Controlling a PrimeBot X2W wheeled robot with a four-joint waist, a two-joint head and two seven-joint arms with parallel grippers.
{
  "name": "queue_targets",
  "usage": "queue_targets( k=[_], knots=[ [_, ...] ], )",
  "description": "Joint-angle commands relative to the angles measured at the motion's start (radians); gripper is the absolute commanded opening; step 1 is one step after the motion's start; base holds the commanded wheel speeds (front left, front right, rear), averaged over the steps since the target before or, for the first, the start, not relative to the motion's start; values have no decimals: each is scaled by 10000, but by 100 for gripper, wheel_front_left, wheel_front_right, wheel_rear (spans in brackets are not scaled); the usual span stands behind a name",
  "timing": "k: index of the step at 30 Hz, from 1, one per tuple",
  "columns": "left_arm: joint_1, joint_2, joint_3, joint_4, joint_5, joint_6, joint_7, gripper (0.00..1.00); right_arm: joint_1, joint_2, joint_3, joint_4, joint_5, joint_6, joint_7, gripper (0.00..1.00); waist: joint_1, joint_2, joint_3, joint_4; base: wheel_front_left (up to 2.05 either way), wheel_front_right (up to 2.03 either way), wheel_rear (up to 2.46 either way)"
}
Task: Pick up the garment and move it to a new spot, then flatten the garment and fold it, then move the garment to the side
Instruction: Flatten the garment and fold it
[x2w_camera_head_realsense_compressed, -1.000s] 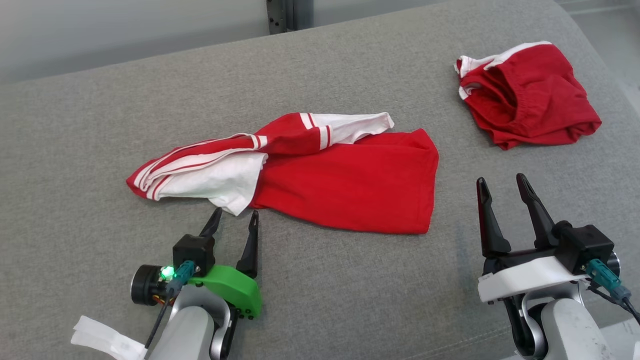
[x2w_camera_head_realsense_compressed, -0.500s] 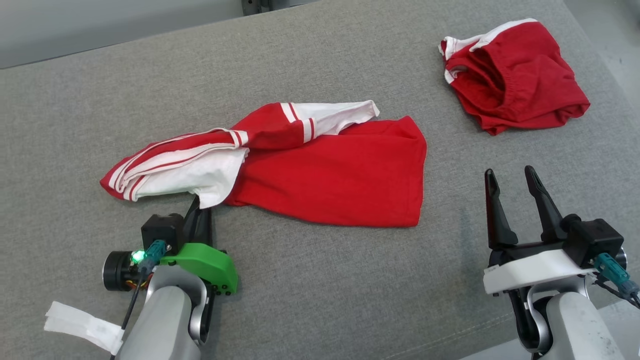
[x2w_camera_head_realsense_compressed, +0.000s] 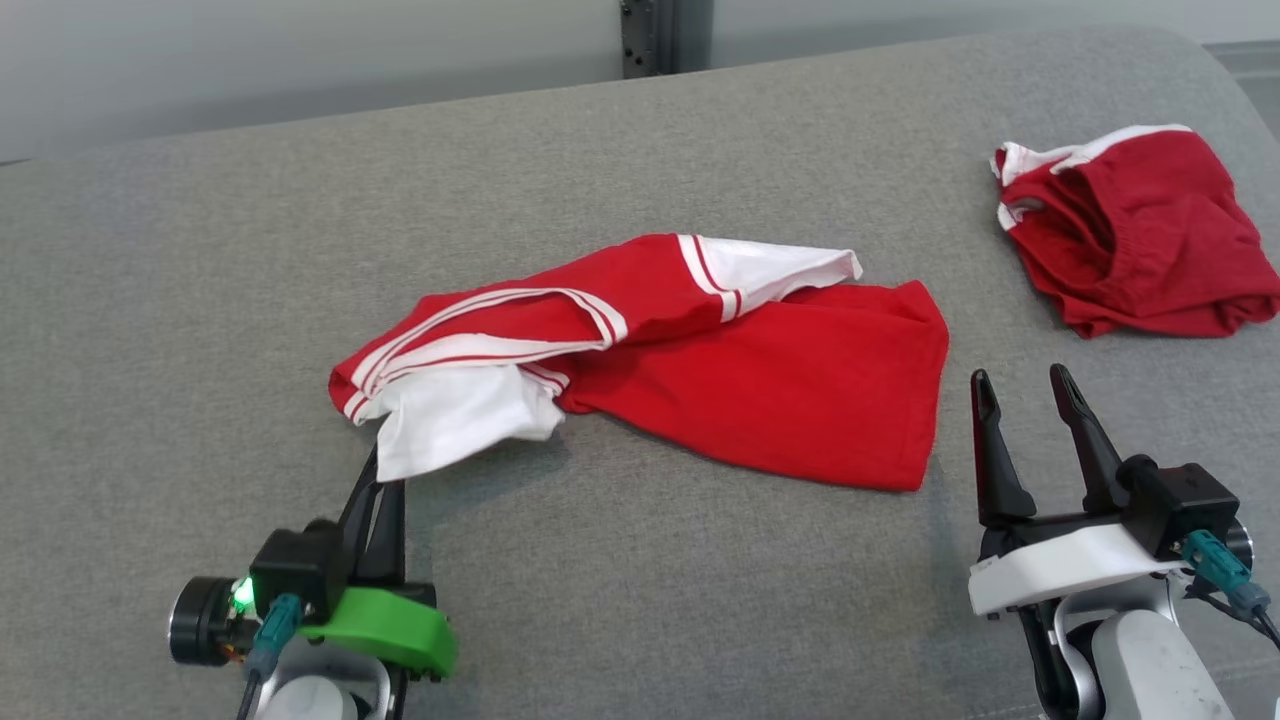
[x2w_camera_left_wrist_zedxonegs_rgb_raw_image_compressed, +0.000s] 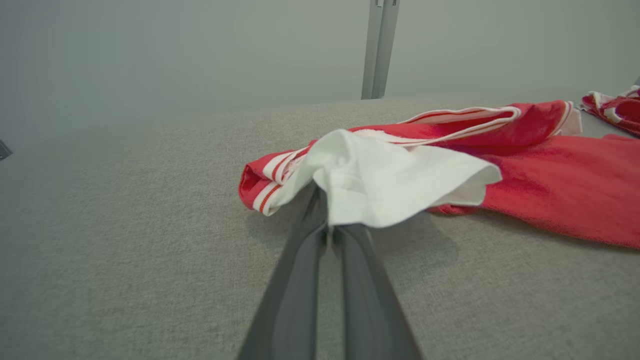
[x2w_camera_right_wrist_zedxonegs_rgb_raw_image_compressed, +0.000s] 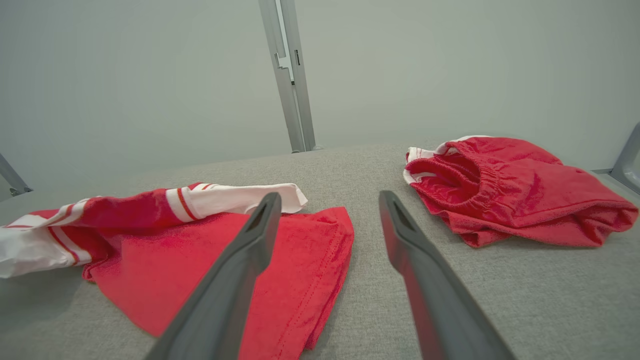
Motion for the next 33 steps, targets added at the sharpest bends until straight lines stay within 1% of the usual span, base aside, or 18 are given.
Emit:
queue_targets(
  k=[1, 5, 8, 12, 17, 18, 19, 20, 28, 33],
  knots=[
    [436, 139, 28, -229, 94, 90, -27, 0, 190, -25, 51, 53, 15, -11, -26, 100, -1, 0, -641, 763, 0, 0, 0],
    [1420, 336, 87, -796, 92, 262, 32, 0, 316, -28, 48, 128, 34, -11, -28, 100, -1, 0, -831, 1168, 0, 0, 0],
    [1966, 469, 202, -833, -51, 349, 150, 0, 418, -28, 30, 195, 13, -11, -26, 100, -1, 0, -901, 1385, 0, 0, 0],
    [2286, 539, 330, -391, -214, 439, 195, 0, 438, -30, 46, 288, -57, -11, -28, 100, -1, 0, -983, 1509, 0, 0, 0],
    [2343, 490, 456, 249, -375, 438, 113, 0, 456, -30, 34, 410, -150, -11, -27, 100, -1, 0, -1021, 1424, 0, 0, 0],
    [2334, 491, 481, 310, -370, 451, 84, 38, 455, -30, 26, 433, -170, -11, -27, 100, -1, 0, -1024, 1381, 0, 0, 0],
    [2332, 491, 512, 375, -387, 485, 59, 89, 468, -30, 15, 458, -198, -11, -27, 100, -1, 0, -1028, 1334, 0, 0, 0],
    [2355, 473, 574, 417, -432, 533, 55, 100, 486, -32, -14, 469, -215, -11, -25, 100, -1, 0, -1028, 1286, 0, 0, 0],
    [2656, 720, 1291, 134, -703, 878, -32, 100, 743, -30, -480, 542, -432, -11, 55, 100, -1, 0, -972, 942, 0, 0, 0],
    [2578, 731, 1444, -364, -650, 824, -30, 100, 1004, -25, -851, 622, -526, -11, 141, 100, -1, 0, -944, 818, 0, 0, 0]
  ],
)
